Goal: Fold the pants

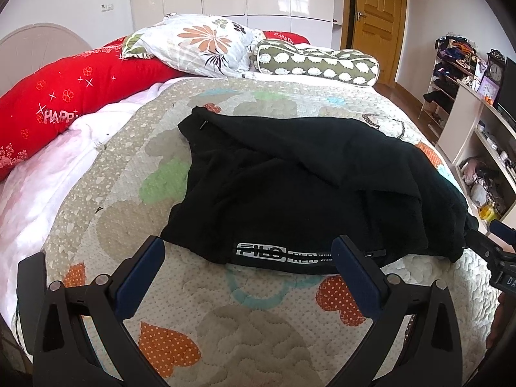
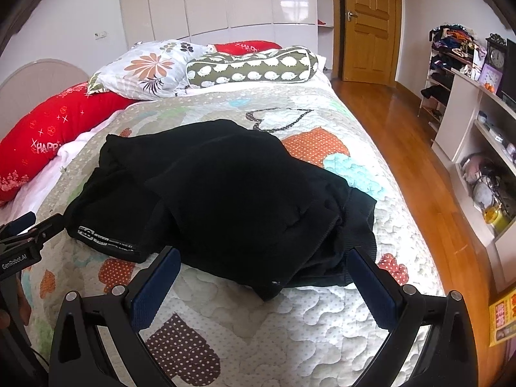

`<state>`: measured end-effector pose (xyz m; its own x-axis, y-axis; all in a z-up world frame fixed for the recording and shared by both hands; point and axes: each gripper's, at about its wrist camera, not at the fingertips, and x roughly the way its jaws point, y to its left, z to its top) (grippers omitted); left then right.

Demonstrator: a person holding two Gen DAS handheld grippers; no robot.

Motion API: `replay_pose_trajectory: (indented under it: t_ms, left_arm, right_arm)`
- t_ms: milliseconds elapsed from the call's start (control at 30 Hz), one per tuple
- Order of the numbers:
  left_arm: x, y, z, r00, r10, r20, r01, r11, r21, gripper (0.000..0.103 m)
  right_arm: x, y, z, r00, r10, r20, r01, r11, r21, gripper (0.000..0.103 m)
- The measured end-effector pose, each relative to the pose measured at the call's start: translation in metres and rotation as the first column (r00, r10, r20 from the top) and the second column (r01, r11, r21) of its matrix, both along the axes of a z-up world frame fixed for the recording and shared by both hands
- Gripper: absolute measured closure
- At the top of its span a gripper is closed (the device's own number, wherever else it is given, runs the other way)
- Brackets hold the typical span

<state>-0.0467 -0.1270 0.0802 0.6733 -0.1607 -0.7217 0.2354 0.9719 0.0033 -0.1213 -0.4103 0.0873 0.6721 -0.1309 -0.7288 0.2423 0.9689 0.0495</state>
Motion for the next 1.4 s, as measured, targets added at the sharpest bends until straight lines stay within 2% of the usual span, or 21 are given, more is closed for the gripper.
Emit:
replay_pose_trajectory:
  t_ms: [233, 333, 533, 633, 733, 767, 800, 833, 933, 1033, 1133, 1200, 1300, 1400]
  left_arm:
    - [0.005, 0.019, -0.014, 0.998, 0.019, -0.055, -0.021, 0.999, -0.041, 0.0]
    - [0.012, 0.033, -0.024, 0.995, 0.058, -0.086, -0.063, 0.996, -0.06, 0.0]
    - [0.031, 0.05, -0.041, 0.98, 0.138, -0.145, -0.154, 0.982, -0.106, 0.0]
    - [0.039, 0.051, -0.046, 0.974, 0.144, -0.172, -0.168, 0.977, -0.133, 0.0]
    - [0.046, 0.049, -0.051, 0.97, 0.147, -0.193, -0.177, 0.973, -0.146, 0.0]
    - [0.05, 0.045, -0.054, 0.968, 0.14, -0.21, -0.172, 0.975, -0.143, 0.0]
    - [0.052, 0.043, -0.056, 0.966, 0.133, -0.222, -0.167, 0.976, -0.142, 0.0]
    - [0.053, 0.041, -0.057, 0.966, 0.128, -0.225, -0.162, 0.977, -0.14, 0.0]
    - [0.056, 0.036, -0.055, 0.97, 0.114, -0.214, -0.147, 0.979, -0.141, 0.0]
    - [0.059, 0.031, -0.053, 0.971, 0.103, -0.214, -0.134, 0.982, -0.131, 0.0]
    - [0.061, 0.031, -0.053, 0.972, 0.105, -0.21, -0.135, 0.982, -0.131, 0.0]
    - [0.063, 0.033, -0.055, 0.97, 0.111, -0.214, -0.142, 0.981, -0.135, 0.0]
    - [0.067, 0.033, -0.058, 0.97, 0.115, -0.214, -0.146, 0.98, -0.136, 0.0]
    - [0.072, 0.029, -0.061, 0.969, 0.121, -0.215, -0.149, 0.982, -0.118, 0.0]
  right_arm:
    - [-0.008, -0.027, -0.006, 0.998, -0.055, -0.019, 0.055, 0.998, -0.006, 0.0]
    - [-0.011, -0.049, -0.009, 0.995, -0.099, -0.011, 0.1, 0.994, 0.036, 0.0]
    - [0.004, -0.073, -0.017, 0.994, -0.105, 0.004, 0.104, 0.989, 0.106, 0.001]
    - [0.02, -0.077, -0.027, 0.997, -0.071, -0.027, 0.074, 0.986, 0.152, 0.009]
    - [0.033, -0.074, -0.042, 0.998, -0.031, -0.054, 0.04, 0.985, 0.167, 0.034]
    - [0.037, -0.071, -0.044, 0.998, -0.021, -0.057, 0.029, 0.988, 0.155, 0.051]
    - [0.039, -0.068, -0.044, 0.999, -0.004, -0.051, 0.011, 0.991, 0.132, 0.08]
    - [0.041, -0.068, -0.041, 0.999, 0.013, -0.037, -0.008, 0.992, 0.124, 0.093]
    - [0.047, -0.082, -0.023, 0.999, 0.032, 0.031, -0.038, 0.98, 0.196, 0.092]
    - [0.062, -0.087, -0.002, 0.998, 0.032, 0.061, -0.039, 0.992, 0.118, 0.092]
    - [0.072, -0.102, 0.02, 0.993, 0.008, 0.118, -0.023, 0.991, 0.132, 0.092]
    - [0.077, -0.113, 0.027, 0.993, 0.011, 0.116, -0.031, 0.984, 0.173, 0.092]
    - [0.081, -0.125, 0.032, 0.994, -0.025, 0.103, 0.015, 0.995, 0.095, 0.092]
    - [0.089, -0.141, 0.029, 0.994, -0.062, 0.091, 0.055, 0.996, 0.076, 0.092]
